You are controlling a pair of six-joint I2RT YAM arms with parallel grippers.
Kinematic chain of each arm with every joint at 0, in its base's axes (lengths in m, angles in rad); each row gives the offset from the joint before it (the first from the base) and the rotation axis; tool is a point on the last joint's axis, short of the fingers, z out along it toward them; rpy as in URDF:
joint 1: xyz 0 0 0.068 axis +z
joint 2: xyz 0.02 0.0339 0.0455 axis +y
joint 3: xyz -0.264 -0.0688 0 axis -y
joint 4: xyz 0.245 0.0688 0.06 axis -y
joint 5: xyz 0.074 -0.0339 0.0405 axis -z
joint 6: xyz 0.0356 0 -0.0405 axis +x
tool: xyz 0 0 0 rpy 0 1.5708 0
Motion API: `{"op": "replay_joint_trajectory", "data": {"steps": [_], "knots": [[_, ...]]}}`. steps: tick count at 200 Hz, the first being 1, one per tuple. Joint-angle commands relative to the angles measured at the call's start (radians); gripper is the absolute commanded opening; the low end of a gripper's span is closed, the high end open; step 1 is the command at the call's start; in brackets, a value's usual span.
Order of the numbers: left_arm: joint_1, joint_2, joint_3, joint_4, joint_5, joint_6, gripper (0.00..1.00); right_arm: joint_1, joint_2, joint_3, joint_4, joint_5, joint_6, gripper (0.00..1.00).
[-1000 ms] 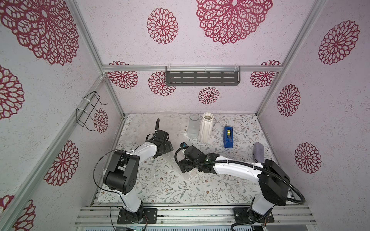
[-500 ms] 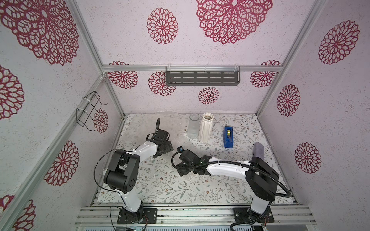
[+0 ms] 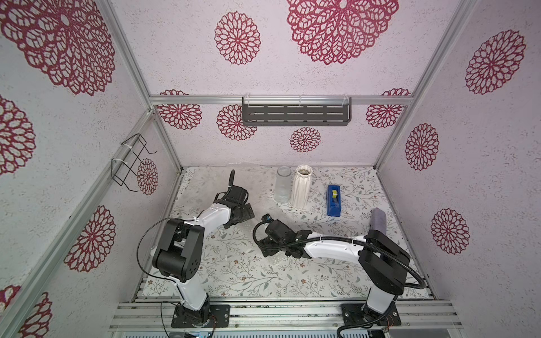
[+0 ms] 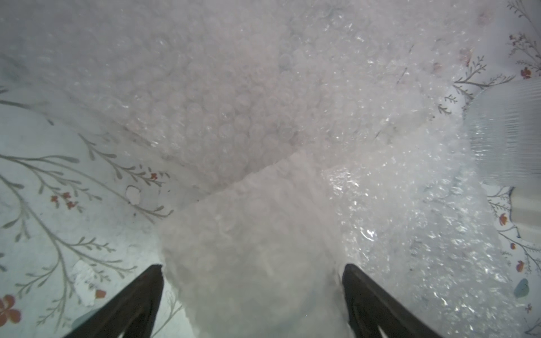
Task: Wrap vases in bubble wrap
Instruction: Wrap the vase in bubble wrap.
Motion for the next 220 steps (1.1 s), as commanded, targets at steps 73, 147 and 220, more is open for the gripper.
{"op": "replay_joint_trajectory", "data": {"steps": [73,147,220], "knots": [[0.004,-0.193,-0.002,-0.056,-0.078,-0.003,0.98,-0.076,-0.044,-0.187,0.166,-0.238,0.222,0.84],[-0.035,-0.223,-0.136,0.093,0.023,-0.047,0.98,-0.124,-0.02,-0.258,0.36,-0.366,0.345,0.82],[-0.044,-0.123,-0.116,0.163,0.096,-0.071,0.98,-0.141,0.019,-0.277,0.458,-0.42,0.415,0.82]]}}
